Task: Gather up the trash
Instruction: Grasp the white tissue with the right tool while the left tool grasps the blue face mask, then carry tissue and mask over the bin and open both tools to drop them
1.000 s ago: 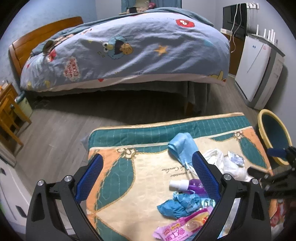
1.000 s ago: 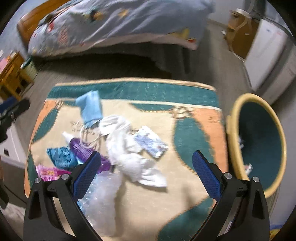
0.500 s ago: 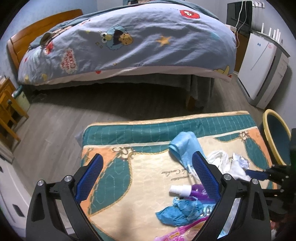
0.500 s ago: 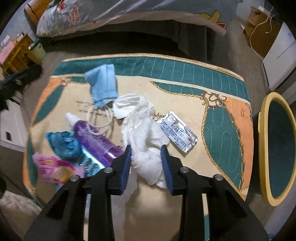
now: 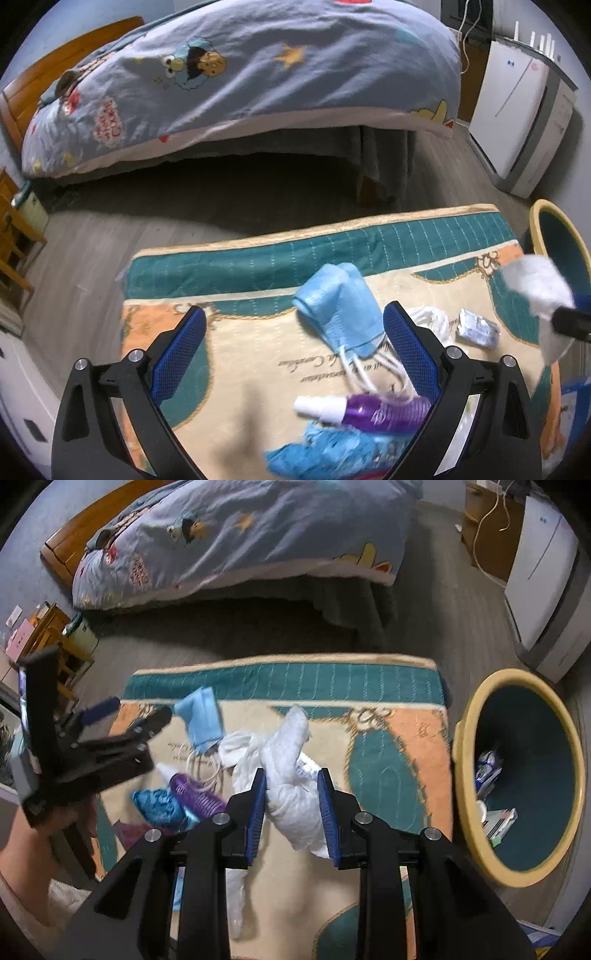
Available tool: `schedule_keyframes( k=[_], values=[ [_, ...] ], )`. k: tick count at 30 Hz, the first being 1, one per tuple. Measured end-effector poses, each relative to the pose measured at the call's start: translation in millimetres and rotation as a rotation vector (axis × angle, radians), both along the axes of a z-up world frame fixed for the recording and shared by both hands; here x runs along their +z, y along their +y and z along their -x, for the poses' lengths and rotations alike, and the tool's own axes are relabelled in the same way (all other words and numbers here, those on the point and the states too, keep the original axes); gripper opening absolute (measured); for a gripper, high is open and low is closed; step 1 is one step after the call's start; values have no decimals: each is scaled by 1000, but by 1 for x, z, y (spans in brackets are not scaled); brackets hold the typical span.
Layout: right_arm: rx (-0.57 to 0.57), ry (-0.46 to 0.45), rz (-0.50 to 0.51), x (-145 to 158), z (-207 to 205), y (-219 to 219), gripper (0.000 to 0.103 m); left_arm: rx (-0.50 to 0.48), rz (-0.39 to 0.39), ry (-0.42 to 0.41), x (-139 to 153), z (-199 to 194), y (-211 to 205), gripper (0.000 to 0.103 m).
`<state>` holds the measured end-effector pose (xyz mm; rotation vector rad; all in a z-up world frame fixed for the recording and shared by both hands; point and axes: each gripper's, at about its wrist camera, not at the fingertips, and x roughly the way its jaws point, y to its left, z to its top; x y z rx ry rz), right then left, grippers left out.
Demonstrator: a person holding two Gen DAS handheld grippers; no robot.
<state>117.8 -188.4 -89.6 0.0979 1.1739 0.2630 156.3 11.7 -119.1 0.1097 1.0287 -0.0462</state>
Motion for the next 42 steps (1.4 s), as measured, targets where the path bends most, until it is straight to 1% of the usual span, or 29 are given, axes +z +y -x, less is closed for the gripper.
schedule_keyframes(
  k=[3, 5, 9, 12, 14, 16, 17, 19, 20, 21, 22, 25, 26, 28, 29, 32, 37, 42],
  values=[
    [-12, 0, -22, 1, -8, -5, 27, 9, -7, 29, -19, -6, -5, 96],
    [-4, -9, -19, 2, -12, -6, 27, 7, -12, 52, -31, -10, -7, 95],
    [2, -17, -9, 3, -16, -13, 27, 19, 31, 54, -38, -17, -11, 94],
    [-12, -21, -10, 4, -17, -19, 27, 13, 34, 53, -42, -22, -17, 94],
    [-19, -18, -6, 3, -17, -22, 27, 8, 27, 65, -47, -24, -21, 85],
    [-26, -11, -1, 1, -15, -23, 27, 2, 32, 98, -53, -26, -22, 62],
    [-27, -7, -1, 1, -14, -24, 27, -1, 28, 109, -55, -26, -23, 58],
    [-30, -7, 6, 3, -13, -26, 27, -18, 23, 121, -57, -26, -26, 37],
    [-33, -10, 8, 4, -12, -27, 27, -24, 11, 117, -56, -24, -28, 32],
    [-35, -13, 9, 6, -12, -29, 27, -29, 8, 110, -53, -23, -29, 21],
    [-40, -17, 9, 9, -10, -31, 27, -35, 8, 100, -50, -22, -30, 16],
    [-45, -37, 4, 20, -5, -36, 27, -43, -31, 20, -30, -16, -35, 14],
    [-47, -42, 7, 23, -3, -38, 27, -46, -28, -20, -18, -13, -37, 14],
    [-57, -54, 10, 29, 1, -44, 27, -46, -6, -57, -3, -11, -40, 14],
    [-66, -59, 10, 32, 3, -47, 27, -53, 3, -96, 11, -7, -44, 14],
    [-96, -66, 8, 38, 9, -59, 27, -92, 20, -163, 40, 4, -57, 14],
    [-142, -85, 13, 47, 16, -77, 27, -173, 73, -213, 73, 20, -85, 14],
    [-191, -91, 16, 52, 22, -96, 27, -246, 100, -241, 91, 35, -116, 14]
  ],
)
